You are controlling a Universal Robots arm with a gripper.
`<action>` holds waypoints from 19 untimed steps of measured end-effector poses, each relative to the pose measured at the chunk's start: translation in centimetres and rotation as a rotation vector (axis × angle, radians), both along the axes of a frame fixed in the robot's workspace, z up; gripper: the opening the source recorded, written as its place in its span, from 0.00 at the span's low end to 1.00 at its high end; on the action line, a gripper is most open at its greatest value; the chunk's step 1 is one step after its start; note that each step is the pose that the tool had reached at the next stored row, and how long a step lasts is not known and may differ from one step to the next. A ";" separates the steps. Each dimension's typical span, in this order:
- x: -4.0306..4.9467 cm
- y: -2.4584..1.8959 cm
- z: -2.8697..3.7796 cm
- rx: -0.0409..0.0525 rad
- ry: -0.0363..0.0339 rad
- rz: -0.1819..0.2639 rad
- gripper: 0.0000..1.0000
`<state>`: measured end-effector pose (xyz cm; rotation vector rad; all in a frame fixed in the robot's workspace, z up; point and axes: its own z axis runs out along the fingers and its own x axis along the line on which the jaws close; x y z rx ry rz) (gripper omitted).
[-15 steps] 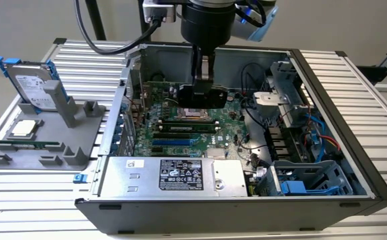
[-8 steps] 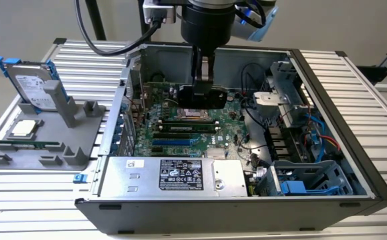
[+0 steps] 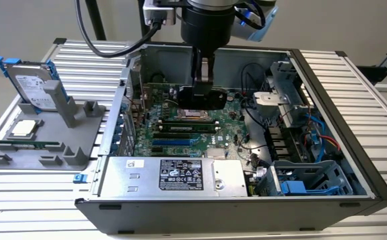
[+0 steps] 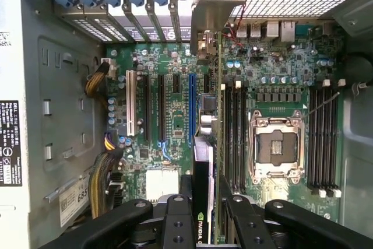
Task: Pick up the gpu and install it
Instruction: 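Insert the gpu into the slot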
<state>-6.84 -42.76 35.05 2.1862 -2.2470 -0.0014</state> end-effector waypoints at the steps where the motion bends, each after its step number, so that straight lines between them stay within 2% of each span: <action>1: 0.00 0.00 -0.03 -0.0001 0.0000 0.000 0.00; 19: 0.00 0.00 -0.47 -0.0008 -0.0001 0.000 0.00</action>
